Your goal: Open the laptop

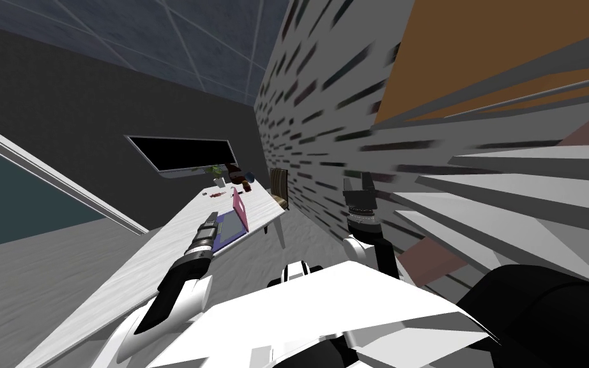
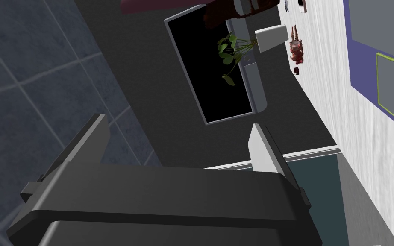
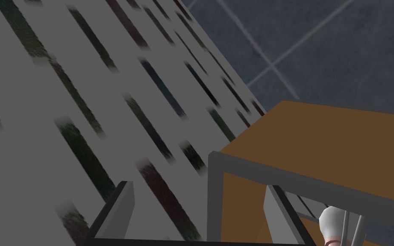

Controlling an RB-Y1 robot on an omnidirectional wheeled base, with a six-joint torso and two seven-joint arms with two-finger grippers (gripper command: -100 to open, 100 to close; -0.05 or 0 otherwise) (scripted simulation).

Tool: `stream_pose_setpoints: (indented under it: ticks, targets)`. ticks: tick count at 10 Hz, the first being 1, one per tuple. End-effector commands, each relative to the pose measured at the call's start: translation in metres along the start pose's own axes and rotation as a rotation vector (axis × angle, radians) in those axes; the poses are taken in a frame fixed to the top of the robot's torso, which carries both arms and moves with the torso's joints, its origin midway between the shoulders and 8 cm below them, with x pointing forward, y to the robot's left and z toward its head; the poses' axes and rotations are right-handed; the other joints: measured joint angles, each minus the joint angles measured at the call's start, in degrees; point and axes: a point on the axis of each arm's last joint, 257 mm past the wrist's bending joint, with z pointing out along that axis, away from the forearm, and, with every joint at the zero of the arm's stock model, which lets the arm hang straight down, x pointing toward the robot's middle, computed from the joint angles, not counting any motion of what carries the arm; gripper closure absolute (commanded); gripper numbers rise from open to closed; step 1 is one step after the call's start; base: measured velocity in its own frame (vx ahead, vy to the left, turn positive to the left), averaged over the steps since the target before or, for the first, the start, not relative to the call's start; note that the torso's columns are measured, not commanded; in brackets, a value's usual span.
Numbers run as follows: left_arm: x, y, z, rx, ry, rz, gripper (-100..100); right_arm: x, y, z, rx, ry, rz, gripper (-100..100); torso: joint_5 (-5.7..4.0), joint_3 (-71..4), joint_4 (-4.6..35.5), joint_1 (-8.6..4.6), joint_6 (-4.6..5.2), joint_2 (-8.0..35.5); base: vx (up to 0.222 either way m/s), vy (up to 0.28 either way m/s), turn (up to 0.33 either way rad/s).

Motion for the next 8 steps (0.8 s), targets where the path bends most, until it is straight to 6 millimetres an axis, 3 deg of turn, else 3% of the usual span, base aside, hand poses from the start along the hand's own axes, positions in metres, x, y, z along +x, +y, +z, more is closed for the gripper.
stream_pose_setpoints:
  ticks: [1, 8]
  targets:
    - [-0.0037, 0.0058, 0.0012, -0.024, -0.005, 0.016, -100, 0.0, 0.0, 0.0, 0.0, 0.0, 0.0, 0, -0.01, -0.03, -0.01, -0.07, 0.0, -0.05, 0.026, -0.044, 0.053]
    - [-0.0037, 0.0058, 0.0012, -0.024, -0.005, 0.016, -100, 0.0, 0.0, 0.0, 0.0, 0.0, 0.0, 0, 0.0, 0.02, 0.01, 0.0, 0.0, 0.03, 0.002, -0.004, 0.001]
